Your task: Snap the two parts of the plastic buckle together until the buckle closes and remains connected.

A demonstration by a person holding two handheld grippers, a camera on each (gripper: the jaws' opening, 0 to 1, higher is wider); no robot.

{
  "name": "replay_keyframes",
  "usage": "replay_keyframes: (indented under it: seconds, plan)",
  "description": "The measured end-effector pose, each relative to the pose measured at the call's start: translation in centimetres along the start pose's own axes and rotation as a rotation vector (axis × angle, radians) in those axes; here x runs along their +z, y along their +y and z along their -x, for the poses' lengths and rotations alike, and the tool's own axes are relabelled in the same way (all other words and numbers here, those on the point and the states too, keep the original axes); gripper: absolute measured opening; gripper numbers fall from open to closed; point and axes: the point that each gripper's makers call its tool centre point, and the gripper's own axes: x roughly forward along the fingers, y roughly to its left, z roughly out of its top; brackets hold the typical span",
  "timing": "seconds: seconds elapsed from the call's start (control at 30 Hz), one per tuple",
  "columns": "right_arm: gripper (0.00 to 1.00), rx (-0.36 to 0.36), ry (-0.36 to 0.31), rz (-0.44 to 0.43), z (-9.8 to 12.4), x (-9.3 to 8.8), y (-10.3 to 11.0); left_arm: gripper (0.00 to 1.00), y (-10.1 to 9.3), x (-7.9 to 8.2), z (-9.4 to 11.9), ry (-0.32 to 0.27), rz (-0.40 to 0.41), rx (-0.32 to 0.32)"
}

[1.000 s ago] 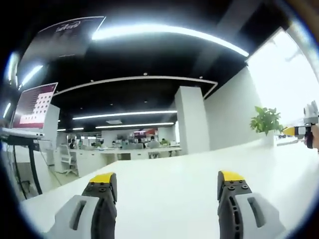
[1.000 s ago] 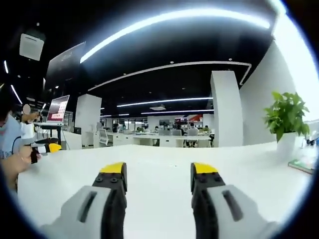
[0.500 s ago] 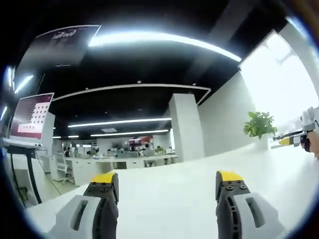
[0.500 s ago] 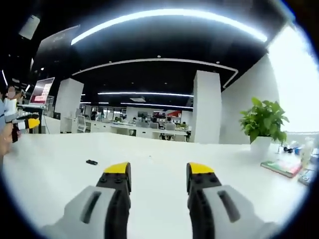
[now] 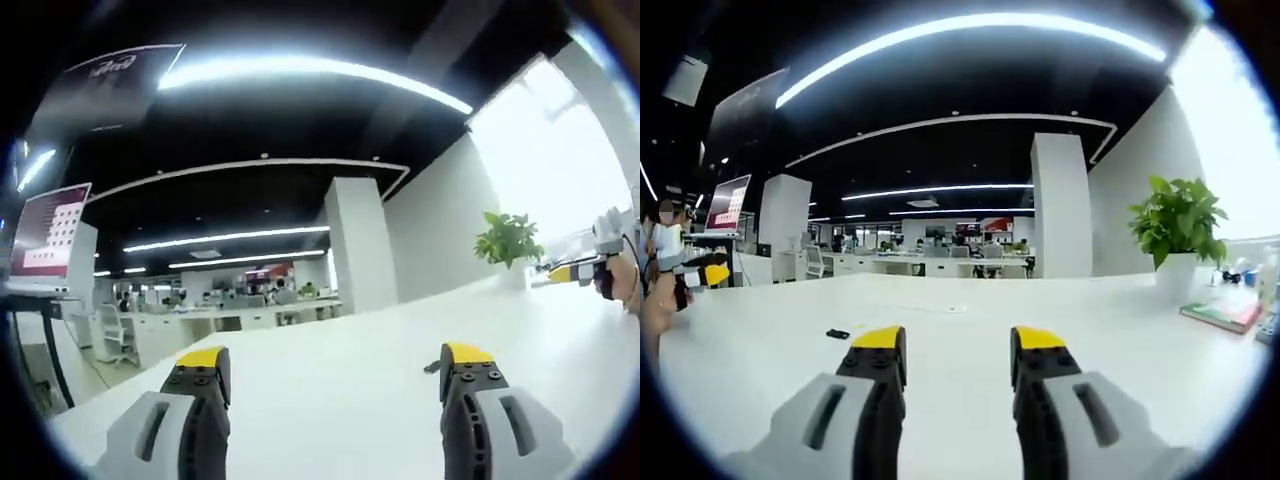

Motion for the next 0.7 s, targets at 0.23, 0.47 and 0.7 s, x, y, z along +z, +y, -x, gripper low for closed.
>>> replay_keyframes:
  seconds: [0.23, 0.47, 0.7]
  plan:
    - [0.41, -0.002, 0.03, 0.015, -0.3, -0.6, 0.1, 0.9, 0.0, -0.2, -0.1, 0.011, -0.005, -0.002]
    - [0.4, 0.009, 0.07, 0.026, -0.8, -1.4, 0.4, 0.9, -0.1, -0.2, -0.1, 0.008, -0.006, -0.01]
    - [0.4, 0.014, 0.081, 0.033, -0.9, -1.6, 0.4, 0.9, -0.5, -0.2, -0.2, 0.015, -0.009, -0.028]
